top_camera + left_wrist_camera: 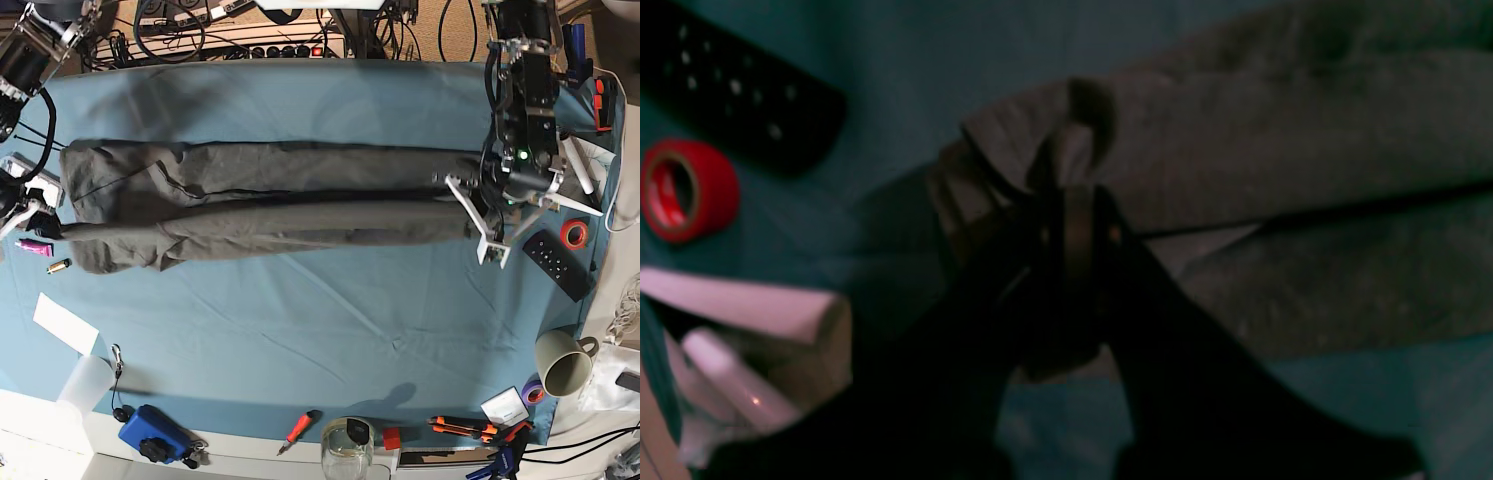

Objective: Fold the T-shirt properly
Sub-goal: 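Fold the shirt lengthwise, pulling the grasped edges over with both grippers, then lay the folded strip flat and hold it with both grippers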

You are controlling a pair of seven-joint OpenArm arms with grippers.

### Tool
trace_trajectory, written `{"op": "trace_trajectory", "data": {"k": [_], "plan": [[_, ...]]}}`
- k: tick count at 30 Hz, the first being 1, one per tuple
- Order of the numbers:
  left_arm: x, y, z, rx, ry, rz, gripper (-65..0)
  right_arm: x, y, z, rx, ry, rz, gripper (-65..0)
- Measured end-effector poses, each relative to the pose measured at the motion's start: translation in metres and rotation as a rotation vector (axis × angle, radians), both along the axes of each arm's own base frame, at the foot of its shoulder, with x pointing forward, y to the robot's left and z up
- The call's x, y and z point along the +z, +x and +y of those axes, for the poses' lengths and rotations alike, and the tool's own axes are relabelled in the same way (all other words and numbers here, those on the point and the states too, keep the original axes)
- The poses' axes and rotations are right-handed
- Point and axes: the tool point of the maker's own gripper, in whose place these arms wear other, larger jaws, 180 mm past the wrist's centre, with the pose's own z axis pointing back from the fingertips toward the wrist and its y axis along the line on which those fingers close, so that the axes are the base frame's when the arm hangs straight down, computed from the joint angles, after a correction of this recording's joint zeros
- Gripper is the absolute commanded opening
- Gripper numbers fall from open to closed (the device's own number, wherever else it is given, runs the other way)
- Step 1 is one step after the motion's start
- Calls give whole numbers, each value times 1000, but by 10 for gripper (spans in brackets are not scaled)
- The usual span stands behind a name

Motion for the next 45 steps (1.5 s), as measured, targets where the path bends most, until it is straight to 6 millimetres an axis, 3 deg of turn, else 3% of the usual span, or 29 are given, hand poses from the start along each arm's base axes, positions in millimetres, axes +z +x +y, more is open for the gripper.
{"op": "trace_trajectory", "data": {"k": [10,22,32,37,45], "plan": [[-2,-4,0,-1,3,-11,-650,-17,-19,0,3,-21,63,-650],[-10,-6,8,11,45,9,-650,-27,-30,-18,-41,-112,144,-650],[-20,-9,9,12,41,36,-650,-29,-32,-17,-33,-115,153,-641],[-21,-10,12,17,60,45,-443,-29,-32,-17,-16,-125,154,-504],[-13,-10,24,33,137,34,-421,-25,-28,-9,-1,-82,122,-493]]}}
